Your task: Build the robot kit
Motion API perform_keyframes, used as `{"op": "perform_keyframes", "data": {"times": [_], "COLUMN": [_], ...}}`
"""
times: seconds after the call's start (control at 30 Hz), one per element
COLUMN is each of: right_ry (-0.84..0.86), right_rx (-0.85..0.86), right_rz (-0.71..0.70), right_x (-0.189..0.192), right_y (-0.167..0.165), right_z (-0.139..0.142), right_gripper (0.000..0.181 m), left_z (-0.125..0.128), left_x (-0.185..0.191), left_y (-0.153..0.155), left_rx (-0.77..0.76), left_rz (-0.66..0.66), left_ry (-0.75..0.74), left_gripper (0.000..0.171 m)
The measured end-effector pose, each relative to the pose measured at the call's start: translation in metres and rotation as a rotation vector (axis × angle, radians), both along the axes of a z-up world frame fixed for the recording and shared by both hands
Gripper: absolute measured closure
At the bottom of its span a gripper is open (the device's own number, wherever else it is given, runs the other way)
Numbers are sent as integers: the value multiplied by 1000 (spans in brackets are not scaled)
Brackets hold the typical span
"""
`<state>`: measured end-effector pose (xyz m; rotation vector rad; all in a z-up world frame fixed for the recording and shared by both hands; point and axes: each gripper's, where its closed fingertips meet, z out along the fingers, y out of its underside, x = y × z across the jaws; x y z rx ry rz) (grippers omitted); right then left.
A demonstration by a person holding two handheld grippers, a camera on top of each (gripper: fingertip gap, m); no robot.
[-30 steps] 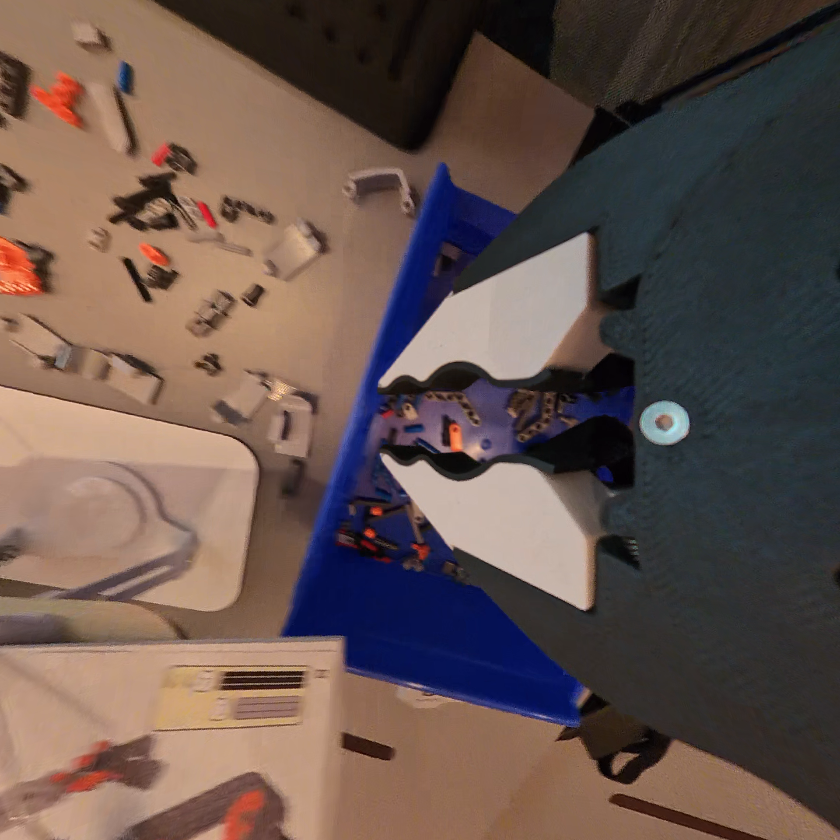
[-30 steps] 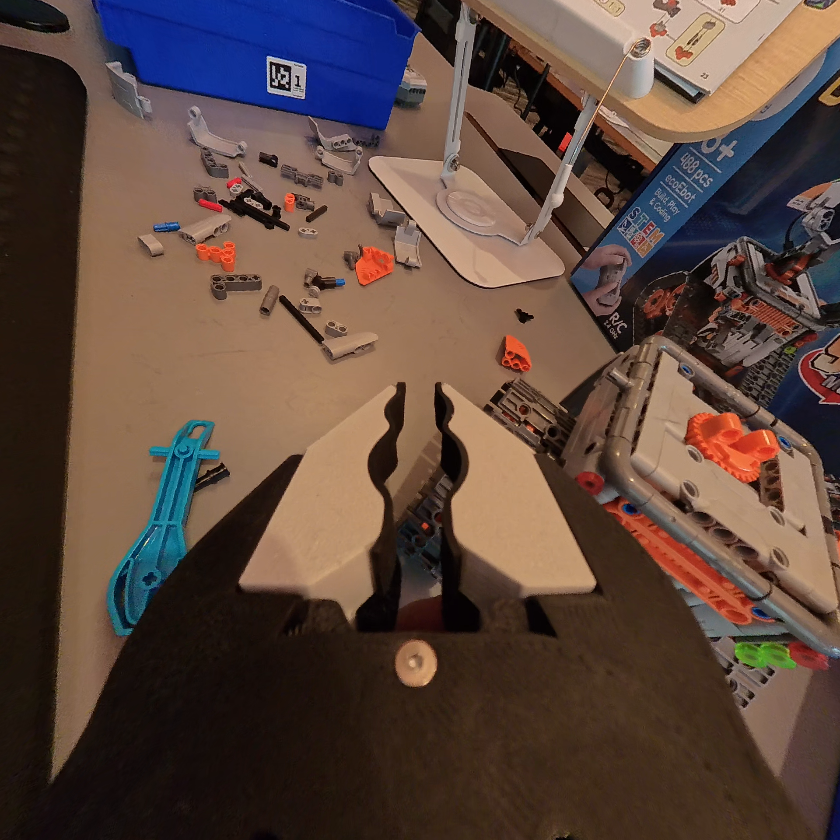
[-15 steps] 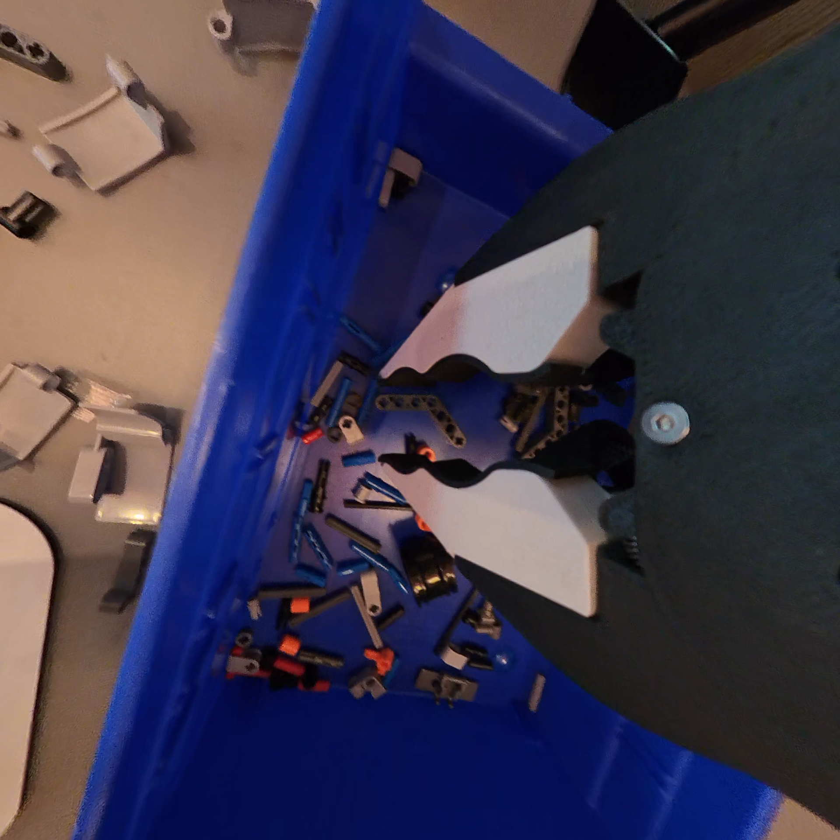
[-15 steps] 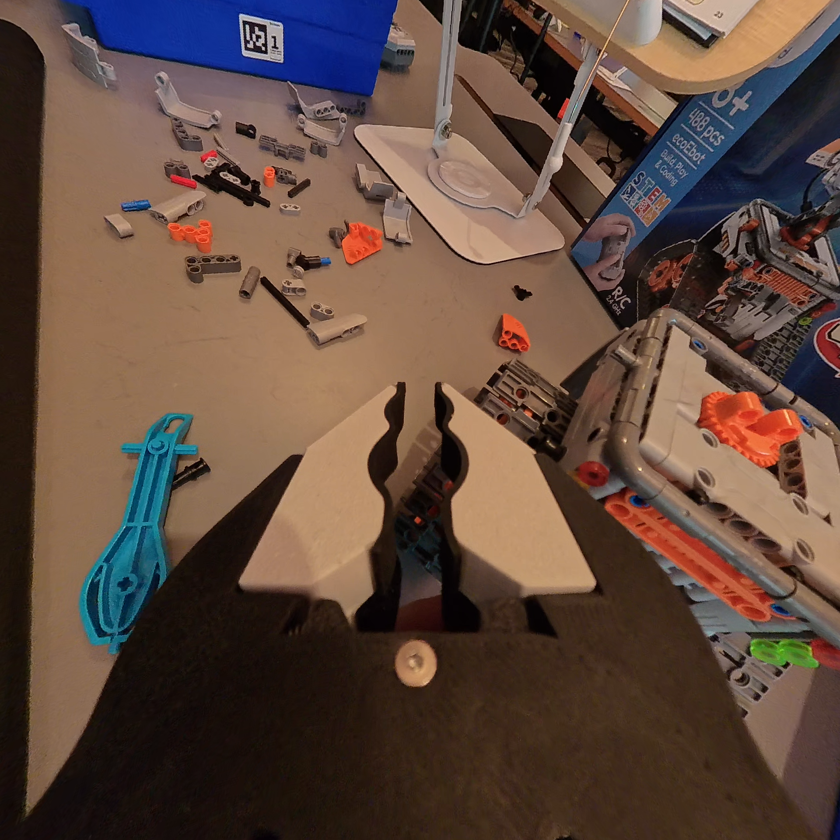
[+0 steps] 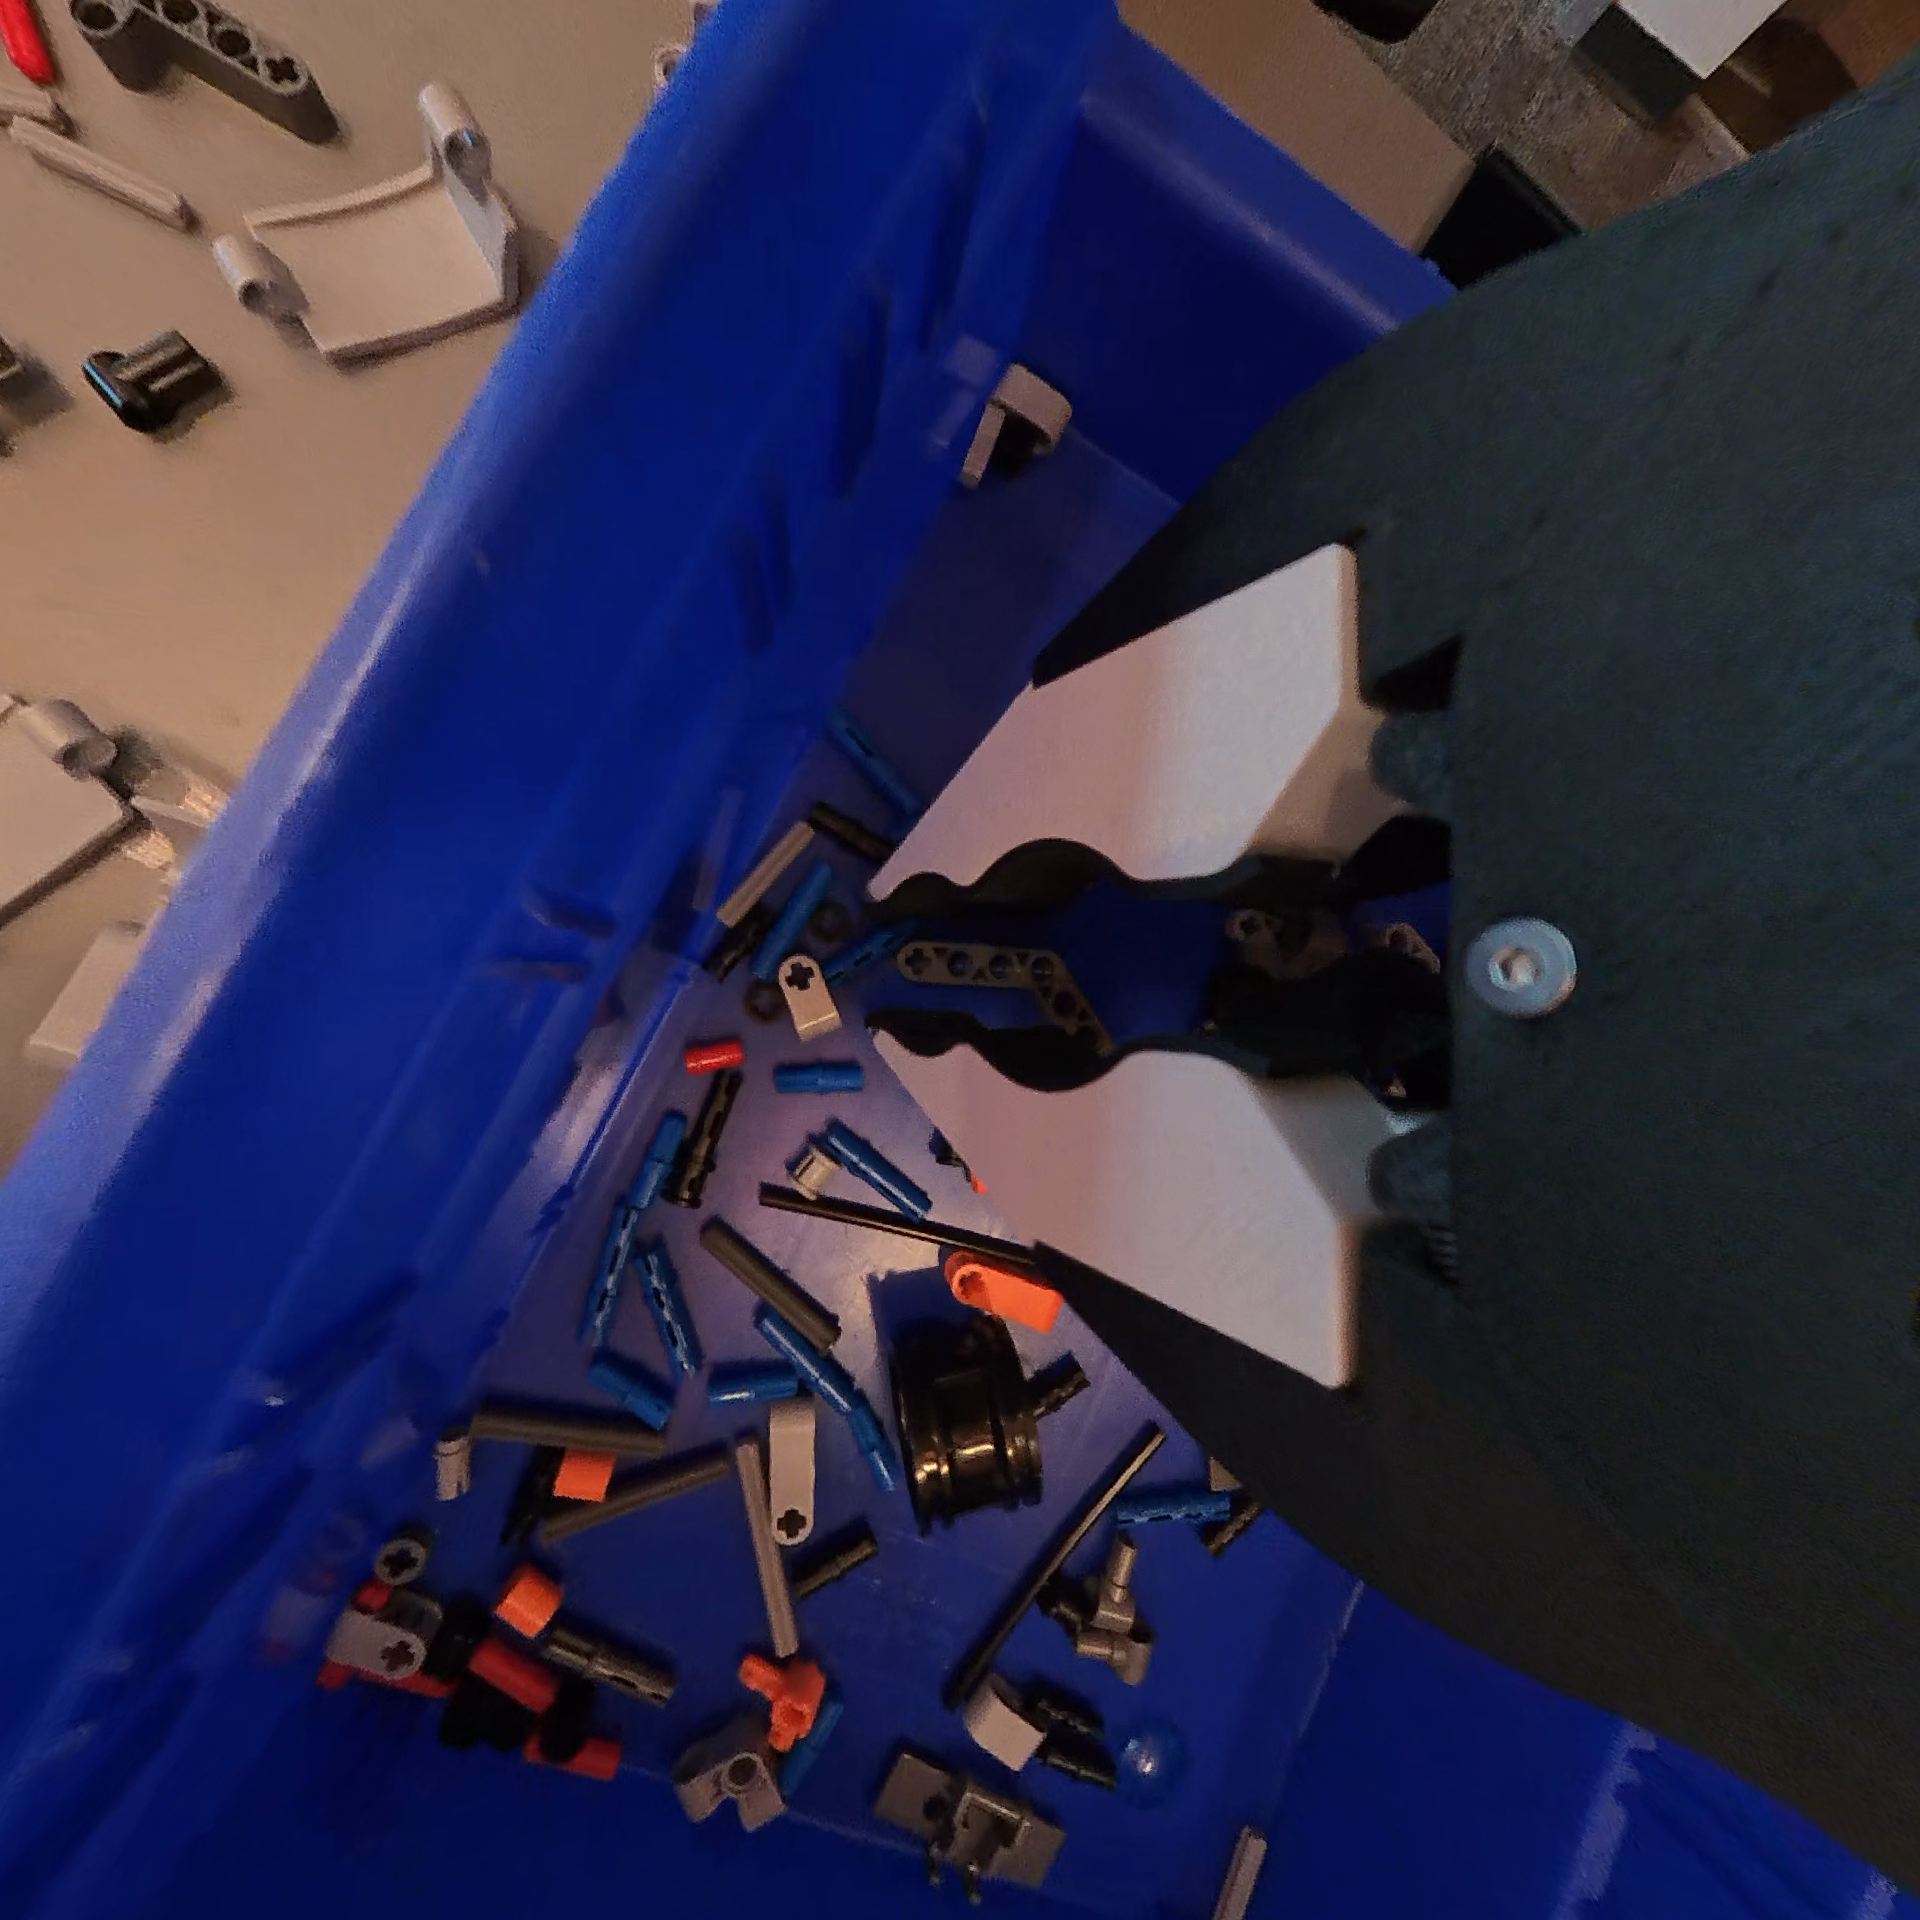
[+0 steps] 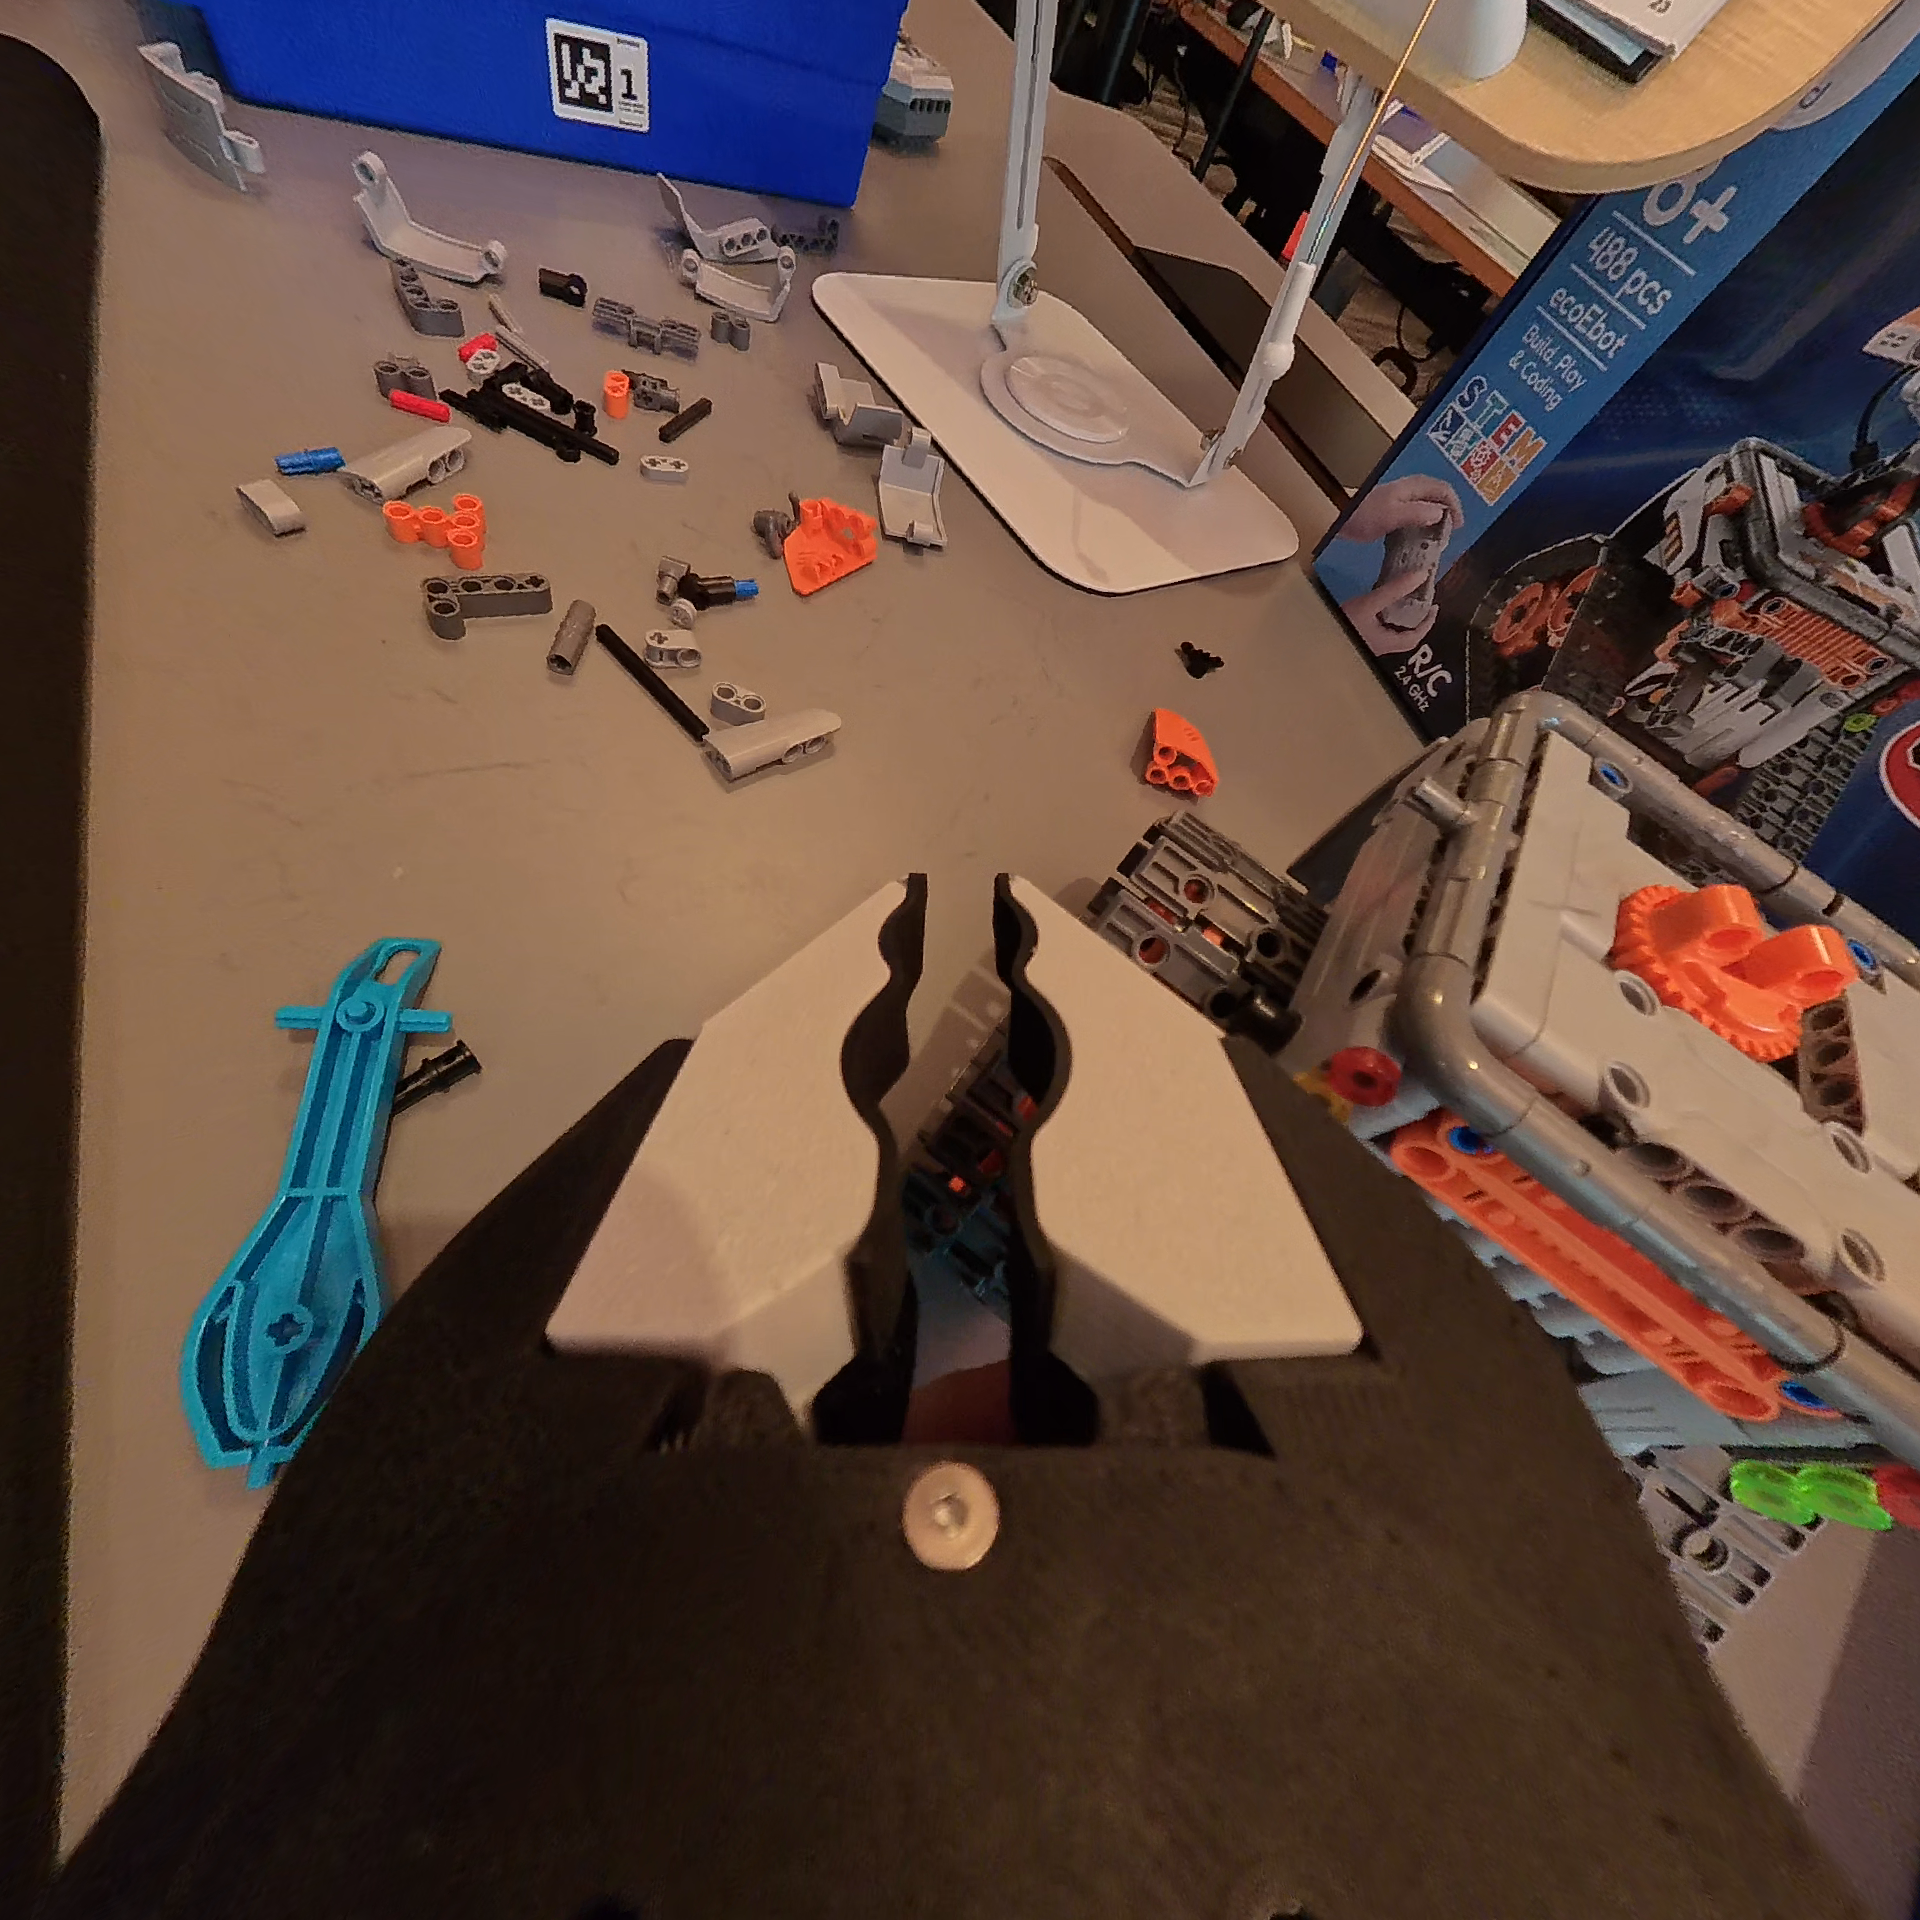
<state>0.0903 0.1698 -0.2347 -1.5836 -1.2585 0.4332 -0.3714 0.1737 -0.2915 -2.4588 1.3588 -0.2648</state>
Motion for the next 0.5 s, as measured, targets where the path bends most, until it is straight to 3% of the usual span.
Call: {"op": "perform_keyframes", "data": {"times": [0.13,0.3,0.4,0.5], "right_ry": [-1,2,-1,1], "right_rx": [1,7,11,18], "right_rz": [1,1,5,8], "right_x": [0,0,-1,-2], "right_y": [0,-1,-1,-2], "right_z": [0,2,2,4], "right_gripper": [170,170,170,170], "left_z": [0,3,25,68], "left_x": [2,-3,-4,-2], "left_y": [0,2,5,15], "left_rx": [18,64,103,244], "left_rz": [-17,-42,-28,-27], "left_ry": [2,40,14,21], "left_gripper": [167,168,168,168]}}
